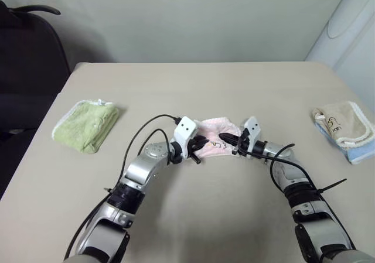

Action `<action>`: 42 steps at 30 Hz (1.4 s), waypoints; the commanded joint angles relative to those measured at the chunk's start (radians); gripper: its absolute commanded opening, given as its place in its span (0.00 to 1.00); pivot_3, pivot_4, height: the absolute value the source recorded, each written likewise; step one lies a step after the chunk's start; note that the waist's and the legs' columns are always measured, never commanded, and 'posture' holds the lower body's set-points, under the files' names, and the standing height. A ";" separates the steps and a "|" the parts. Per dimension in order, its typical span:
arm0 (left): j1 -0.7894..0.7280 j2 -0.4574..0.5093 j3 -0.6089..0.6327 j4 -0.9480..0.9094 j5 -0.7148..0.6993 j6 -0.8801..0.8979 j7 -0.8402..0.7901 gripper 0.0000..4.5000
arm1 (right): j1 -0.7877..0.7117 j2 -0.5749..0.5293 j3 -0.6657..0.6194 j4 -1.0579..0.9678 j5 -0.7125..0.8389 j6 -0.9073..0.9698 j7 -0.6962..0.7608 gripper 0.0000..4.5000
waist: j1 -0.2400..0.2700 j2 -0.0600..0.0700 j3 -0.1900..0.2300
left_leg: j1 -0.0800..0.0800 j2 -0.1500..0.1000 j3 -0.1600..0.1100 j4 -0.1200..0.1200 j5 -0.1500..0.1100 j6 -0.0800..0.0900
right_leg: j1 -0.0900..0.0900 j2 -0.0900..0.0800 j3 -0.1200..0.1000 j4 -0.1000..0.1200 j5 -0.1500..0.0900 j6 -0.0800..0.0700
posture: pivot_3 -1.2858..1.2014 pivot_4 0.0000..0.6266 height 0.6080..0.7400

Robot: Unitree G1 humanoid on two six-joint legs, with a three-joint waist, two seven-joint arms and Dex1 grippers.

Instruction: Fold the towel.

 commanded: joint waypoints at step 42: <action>-0.118 -0.126 0.318 0.223 -0.433 0.526 -0.052 0.99 | 0.162 -0.079 -0.223 -0.546 0.190 0.131 -0.120 0.74 | 0.060 -0.004 0.003 | -0.001 -0.017 -0.010 0.007 0.004 0.003 | 0.002 -0.009 -0.001 0.000 -0.005 0.013 | 0.52 0.24 1.00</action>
